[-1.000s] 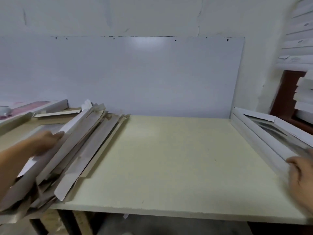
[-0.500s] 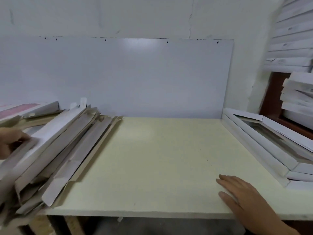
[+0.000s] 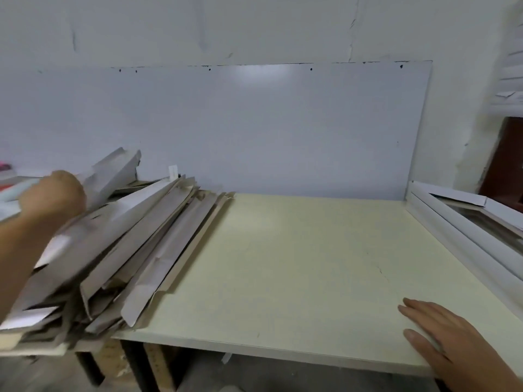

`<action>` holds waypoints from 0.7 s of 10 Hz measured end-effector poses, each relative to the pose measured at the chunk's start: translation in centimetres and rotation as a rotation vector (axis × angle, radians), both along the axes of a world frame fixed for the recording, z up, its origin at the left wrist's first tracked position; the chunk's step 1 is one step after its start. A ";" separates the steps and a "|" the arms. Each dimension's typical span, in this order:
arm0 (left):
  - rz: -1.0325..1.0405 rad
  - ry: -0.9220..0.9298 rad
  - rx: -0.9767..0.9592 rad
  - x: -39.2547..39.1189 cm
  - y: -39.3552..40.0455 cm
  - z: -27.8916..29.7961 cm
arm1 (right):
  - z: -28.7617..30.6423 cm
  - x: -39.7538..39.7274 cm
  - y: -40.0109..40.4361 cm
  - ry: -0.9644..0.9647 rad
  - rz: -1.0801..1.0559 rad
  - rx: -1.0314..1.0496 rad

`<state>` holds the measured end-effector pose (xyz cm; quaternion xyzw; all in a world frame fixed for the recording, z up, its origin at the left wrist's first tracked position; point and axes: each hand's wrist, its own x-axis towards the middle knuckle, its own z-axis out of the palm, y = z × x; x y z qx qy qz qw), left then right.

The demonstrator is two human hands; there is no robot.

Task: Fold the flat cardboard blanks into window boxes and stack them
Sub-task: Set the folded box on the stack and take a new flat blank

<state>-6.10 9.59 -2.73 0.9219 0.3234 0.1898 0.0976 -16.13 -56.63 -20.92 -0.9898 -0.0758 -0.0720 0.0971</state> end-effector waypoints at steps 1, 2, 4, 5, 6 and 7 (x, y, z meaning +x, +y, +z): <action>0.028 -0.041 -0.007 -0.1 0.7 2.5 | -0.2 0.0 -0.1 -0.027 -0.008 0.062; 0.021 -0.102 -0.041 -0.3 1.5 4.4 | -0.6 -0.1 0.0 -0.070 -0.018 0.102; -0.092 -0.139 0.327 -1.8 -2.1 5.8 | 0.1 -0.8 0.7 -0.069 -0.031 0.111; -0.253 -0.155 0.623 -3.4 -7.0 4.1 | 0.4 -0.8 0.7 -0.054 -0.015 0.098; -0.413 -0.214 0.811 -5.6 -12.5 1.7 | 0.7 -0.7 0.7 -0.025 0.008 0.101; -0.583 -0.188 0.870 -7.7 -18.0 -0.9 | 1.0 -0.5 0.9 -0.027 0.035 0.138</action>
